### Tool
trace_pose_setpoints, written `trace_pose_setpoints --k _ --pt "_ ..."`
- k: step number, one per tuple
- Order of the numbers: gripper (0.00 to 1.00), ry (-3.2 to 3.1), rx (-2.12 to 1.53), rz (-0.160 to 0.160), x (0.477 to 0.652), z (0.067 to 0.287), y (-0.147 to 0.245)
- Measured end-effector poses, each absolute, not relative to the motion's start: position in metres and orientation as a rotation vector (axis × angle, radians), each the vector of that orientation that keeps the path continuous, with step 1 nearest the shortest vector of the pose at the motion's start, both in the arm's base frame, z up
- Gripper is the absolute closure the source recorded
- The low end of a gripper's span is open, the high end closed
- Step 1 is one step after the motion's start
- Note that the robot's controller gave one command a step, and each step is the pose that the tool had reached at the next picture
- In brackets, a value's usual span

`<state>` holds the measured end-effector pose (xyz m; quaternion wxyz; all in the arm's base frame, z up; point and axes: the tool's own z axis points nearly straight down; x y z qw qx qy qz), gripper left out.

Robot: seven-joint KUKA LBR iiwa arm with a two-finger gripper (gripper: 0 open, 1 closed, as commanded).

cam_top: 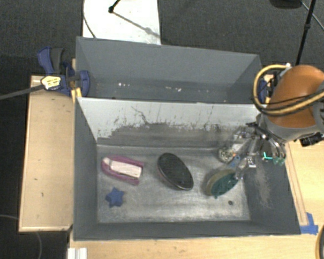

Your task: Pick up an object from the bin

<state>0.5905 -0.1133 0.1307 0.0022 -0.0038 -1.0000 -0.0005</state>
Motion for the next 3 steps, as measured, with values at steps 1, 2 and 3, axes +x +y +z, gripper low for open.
trace_pose_setpoints --k 1,2,3 --pt "0.0 -3.138 0.248 0.003 0.562 0.073 -0.096" --pt "1.0 -3.142 0.254 0.003 0.564 0.075 -0.096" --pt "1.0 -3.09 0.629 0.006 0.546 0.281 -0.093"
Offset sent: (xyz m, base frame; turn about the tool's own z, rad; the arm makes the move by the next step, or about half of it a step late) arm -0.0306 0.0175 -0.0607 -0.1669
